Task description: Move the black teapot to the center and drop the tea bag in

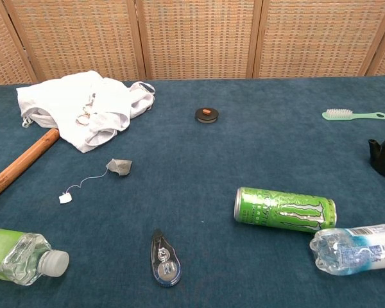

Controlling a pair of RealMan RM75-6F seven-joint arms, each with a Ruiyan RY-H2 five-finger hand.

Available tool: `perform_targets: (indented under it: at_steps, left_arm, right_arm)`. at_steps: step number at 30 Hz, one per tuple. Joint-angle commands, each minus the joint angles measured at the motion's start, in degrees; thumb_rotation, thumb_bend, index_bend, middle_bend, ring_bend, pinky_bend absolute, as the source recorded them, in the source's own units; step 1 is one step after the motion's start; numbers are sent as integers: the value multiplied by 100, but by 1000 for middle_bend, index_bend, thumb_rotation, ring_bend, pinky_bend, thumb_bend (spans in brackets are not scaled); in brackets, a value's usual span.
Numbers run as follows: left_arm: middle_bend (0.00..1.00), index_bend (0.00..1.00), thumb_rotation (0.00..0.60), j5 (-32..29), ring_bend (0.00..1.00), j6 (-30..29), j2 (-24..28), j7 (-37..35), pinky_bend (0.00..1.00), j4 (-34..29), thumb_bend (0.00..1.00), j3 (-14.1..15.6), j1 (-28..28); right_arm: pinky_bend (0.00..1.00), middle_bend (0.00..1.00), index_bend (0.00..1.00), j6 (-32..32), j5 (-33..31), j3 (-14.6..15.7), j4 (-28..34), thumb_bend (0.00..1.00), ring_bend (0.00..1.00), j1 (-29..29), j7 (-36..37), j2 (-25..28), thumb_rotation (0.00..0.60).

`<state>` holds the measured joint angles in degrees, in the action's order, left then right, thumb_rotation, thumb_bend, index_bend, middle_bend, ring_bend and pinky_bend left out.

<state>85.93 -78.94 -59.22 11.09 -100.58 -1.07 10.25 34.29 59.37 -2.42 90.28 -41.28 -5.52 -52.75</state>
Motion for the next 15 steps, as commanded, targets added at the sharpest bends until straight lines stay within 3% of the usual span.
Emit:
perform_targets:
  at_steps: [1, 4, 9, 15]
  left_arm:
    - [0, 0, 600, 12, 0, -19, 9, -11, 0, 1, 430, 7, -12]
    - [0, 0, 600, 24, 0, -45, 23, -30, 0, 2, 430, 12, -28]
    - [0, 0, 600, 19, 0, -50, 36, -54, 0, 27, 430, 16, -37]
    - [0, 0, 600, 35, 0, -6, 40, -65, 0, 49, 430, -7, 11]
  right_arm:
    - [113, 448, 391, 99, 56, 37, 85, 657, 202, 44, -82, 33, 473]
    - [161, 399, 391, 339, 95, 51, 136, 469, 215, 116, -210, 31, 374]
    - [334, 383, 391, 769, 134, 99, 210, 460, 331, 255, -519, -28, 324]
    - [550, 413, 391, 840, 49, 136, 260, 460, 483, 279, -736, -86, 308]
